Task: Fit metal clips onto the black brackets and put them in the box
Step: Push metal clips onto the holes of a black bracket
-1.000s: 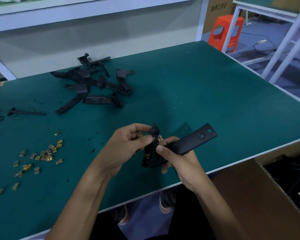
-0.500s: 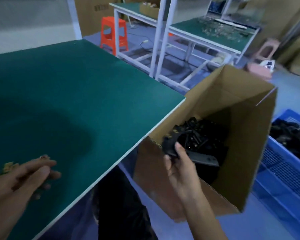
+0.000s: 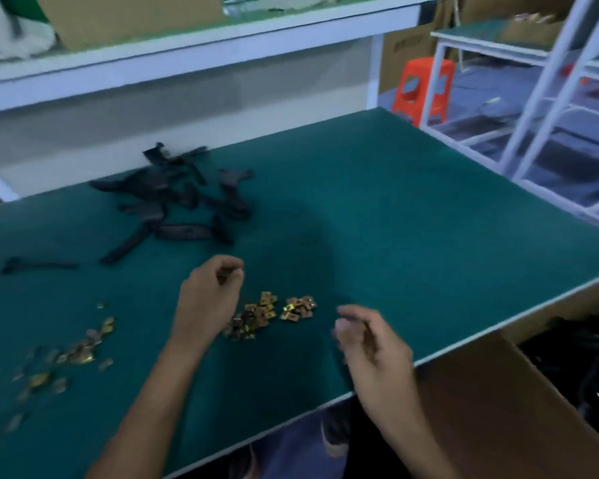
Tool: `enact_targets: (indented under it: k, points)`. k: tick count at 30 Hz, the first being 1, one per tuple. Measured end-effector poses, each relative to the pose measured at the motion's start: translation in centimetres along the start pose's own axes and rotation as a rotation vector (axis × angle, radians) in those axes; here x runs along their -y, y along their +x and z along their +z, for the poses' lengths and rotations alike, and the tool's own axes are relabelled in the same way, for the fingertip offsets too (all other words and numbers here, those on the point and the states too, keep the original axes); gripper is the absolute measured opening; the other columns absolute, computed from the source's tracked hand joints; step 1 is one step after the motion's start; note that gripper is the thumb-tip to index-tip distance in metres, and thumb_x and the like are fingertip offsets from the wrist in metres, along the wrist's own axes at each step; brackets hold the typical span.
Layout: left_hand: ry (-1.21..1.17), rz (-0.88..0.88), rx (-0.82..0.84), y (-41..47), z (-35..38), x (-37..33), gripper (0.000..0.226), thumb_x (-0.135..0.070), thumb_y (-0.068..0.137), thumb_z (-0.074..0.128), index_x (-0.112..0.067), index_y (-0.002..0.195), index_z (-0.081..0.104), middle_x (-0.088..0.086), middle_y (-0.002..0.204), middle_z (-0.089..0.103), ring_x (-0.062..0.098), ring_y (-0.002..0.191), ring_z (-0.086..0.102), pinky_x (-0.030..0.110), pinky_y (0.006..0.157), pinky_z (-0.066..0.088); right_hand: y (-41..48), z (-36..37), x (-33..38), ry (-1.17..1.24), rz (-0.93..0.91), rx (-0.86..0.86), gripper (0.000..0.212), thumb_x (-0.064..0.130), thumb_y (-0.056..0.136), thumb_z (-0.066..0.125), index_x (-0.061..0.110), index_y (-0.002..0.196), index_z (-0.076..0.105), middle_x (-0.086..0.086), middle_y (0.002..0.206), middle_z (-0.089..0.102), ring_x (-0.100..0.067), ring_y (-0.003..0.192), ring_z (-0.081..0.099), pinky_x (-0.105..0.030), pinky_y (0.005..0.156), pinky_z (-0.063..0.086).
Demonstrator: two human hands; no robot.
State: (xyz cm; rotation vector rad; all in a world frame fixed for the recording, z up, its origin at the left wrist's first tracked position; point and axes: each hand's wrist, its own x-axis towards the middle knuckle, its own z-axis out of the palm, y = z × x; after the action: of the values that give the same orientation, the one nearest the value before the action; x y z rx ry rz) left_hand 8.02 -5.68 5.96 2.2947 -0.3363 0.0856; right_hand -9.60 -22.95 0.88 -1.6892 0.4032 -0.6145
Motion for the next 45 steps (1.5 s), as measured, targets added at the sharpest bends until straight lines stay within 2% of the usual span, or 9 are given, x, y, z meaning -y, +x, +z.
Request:
enact_targets:
  k: [4, 9, 19, 29, 32, 34, 37, 42, 45]
  points:
    - [0.275, 0.087, -0.079, 4.2, 0.0, 2.2, 0.033, -0.011, 0.094, 0.063, -0.010, 0.127, 0.063, 0.010, 0.129, 0.064, 0.028, 0.123, 0.055, 0.032, 0.103, 0.038, 0.2, 3.9, 0.4, -0.182, -0.129, 0.043, 0.025, 0.051, 0.098, 0.060, 0.030, 0.105, 0.072, 0.030, 0.077, 0.064, 0.013, 0.073, 0.061, 0.000, 0.064, 0.036]
    - [0.591, 0.054, -0.004, 9.0, -0.3, 4.1, 0.077, -0.009, 0.092, 0.059, -0.020, 0.158, 0.020, 0.007, 0.168, 0.008, 0.032, 0.153, 0.005, 0.057, 0.114, 0.025, 0.0, 3.0, 0.1, -0.196, -0.078, 0.052, 0.026, 0.045, 0.096, 0.055, 0.025, 0.101, 0.070, 0.016, 0.066, 0.056, 0.000, 0.059, 0.053, -0.009, 0.057, 0.033]
    - [0.572, -0.051, 0.077, 10.0, -2.7, 9.9, 0.058, -0.039, 0.094, 0.065, -0.016, 0.144, 0.045, 0.022, 0.126, 0.057, 0.042, 0.120, 0.050, 0.051, 0.098, 0.047, 0.4, 3.3, 0.6, -0.240, -0.102, 0.092, 0.025, 0.043, 0.098, 0.058, 0.022, 0.100, 0.071, 0.014, 0.061, 0.052, -0.001, 0.055, 0.048, -0.011, 0.056, 0.032]
    - [-0.028, -0.036, -0.080, 0.0, -4.3, 3.2, 0.024, -0.041, 0.095, 0.066, -0.027, 0.115, 0.064, -0.011, 0.102, 0.069, 0.016, 0.095, 0.064, 0.036, 0.079, 0.048, 0.6, 3.3, 0.8, -0.113, -0.052, 0.092, 0.038, 0.063, 0.093, 0.051, 0.028, 0.086, 0.065, -0.005, 0.060, 0.051, -0.005, 0.052, 0.041, -0.025, 0.050, 0.035]
    - [-0.418, 0.172, 0.022, -5.5, -3.1, -0.7, 0.017, -0.008, 0.092, 0.062, -0.023, 0.096, 0.069, -0.004, 0.089, 0.073, 0.010, 0.085, 0.067, 0.024, 0.081, 0.052, 0.4, 3.2, 1.9, 0.002, 0.036, 0.117, 0.064, 0.079, 0.088, 0.049, 0.017, 0.079, 0.066, -0.014, 0.061, 0.057, -0.013, 0.049, 0.047, -0.035, 0.047, 0.039]
    - [-0.669, 0.122, 0.066, -8.4, -1.9, -2.1, 0.027, 0.005, 0.088, 0.067, -0.021, 0.090, 0.070, 0.000, 0.080, 0.070, 0.011, 0.073, 0.063, 0.017, 0.069, 0.049, 0.4, 3.4, 3.0, 0.206, 0.202, 0.265, 0.068, 0.082, 0.083, 0.052, 0.017, 0.084, 0.072, -0.012, 0.063, 0.065, -0.016, 0.047, 0.056, -0.028, 0.043, 0.043]
    - [-1.112, -0.107, 0.225, -10.9, -0.6, -3.6, 0.008, -0.025, 0.088, 0.075, -0.017, 0.086, 0.072, 0.015, 0.079, 0.069, 0.025, 0.064, 0.066, 0.023, 0.058, 0.053, 0.0, 3.9, 4.1, 0.497, 0.432, 0.594, 0.055, 0.069, 0.089, 0.063, 0.019, 0.109, 0.077, -0.012, 0.080, 0.071, -0.020, 0.055, 0.066, -0.025, 0.044, 0.051]
    - [-1.101, -0.146, 0.371, -9.3, 0.4, -5.5, 0.023, -0.025, 0.083, 0.073, -0.023, 0.105, 0.071, 0.012, 0.103, 0.070, 0.029, 0.082, 0.068, 0.035, 0.068, 0.056, 0.3, 3.6, 3.3, 0.680, 0.492, 0.541, 0.050, 0.047, 0.072, 0.090, 0.019, 0.111, 0.078, -0.010, 0.098, 0.074, -0.019, 0.074, 0.064, -0.027, 0.059, 0.048]
    - [-0.803, -0.073, 0.306, -7.7, 0.8, -4.9, 0.018, -0.013, 0.089, 0.065, -0.030, 0.088, 0.072, -0.006, 0.090, 0.071, 0.009, 0.076, 0.067, 0.023, 0.069, 0.053, 1.3, 3.0, 3.1, 0.646, 0.370, 0.350, 0.023, 0.036, 0.080, 0.083, 0.024, 0.099, 0.078, -0.016, 0.086, 0.071, -0.014, 0.052, 0.061, -0.025, 0.042, 0.049]
